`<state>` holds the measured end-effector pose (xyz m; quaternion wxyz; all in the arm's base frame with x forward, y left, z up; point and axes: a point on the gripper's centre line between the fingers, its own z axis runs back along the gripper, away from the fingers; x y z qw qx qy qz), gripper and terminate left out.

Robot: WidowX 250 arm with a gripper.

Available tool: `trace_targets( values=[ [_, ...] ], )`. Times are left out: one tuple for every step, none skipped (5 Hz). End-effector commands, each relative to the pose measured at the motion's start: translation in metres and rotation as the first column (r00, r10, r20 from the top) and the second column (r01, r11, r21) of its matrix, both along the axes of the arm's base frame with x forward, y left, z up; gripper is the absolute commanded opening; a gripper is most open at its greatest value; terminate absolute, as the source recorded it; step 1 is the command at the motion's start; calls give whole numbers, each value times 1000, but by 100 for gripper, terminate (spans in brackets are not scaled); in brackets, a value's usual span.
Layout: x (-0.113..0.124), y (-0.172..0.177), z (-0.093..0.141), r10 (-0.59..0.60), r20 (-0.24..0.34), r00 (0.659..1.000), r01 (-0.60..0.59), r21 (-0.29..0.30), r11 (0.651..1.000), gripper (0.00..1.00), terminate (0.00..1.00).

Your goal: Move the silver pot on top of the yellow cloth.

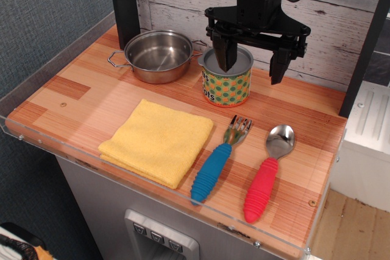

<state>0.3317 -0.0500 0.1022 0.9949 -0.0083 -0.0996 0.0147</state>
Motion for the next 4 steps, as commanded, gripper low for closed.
trace_targets(
  values=[
    [0,0,0,0,0,1000,0,0,1000,100,0],
    [-14,28,2,-187,-111,976,194,58,979,100,0],
    [-20,56,4,-284,-158,946,300,88,950,100,0],
    [-19,81,8,-388,-175,905,414,154,897,100,0]
  ],
)
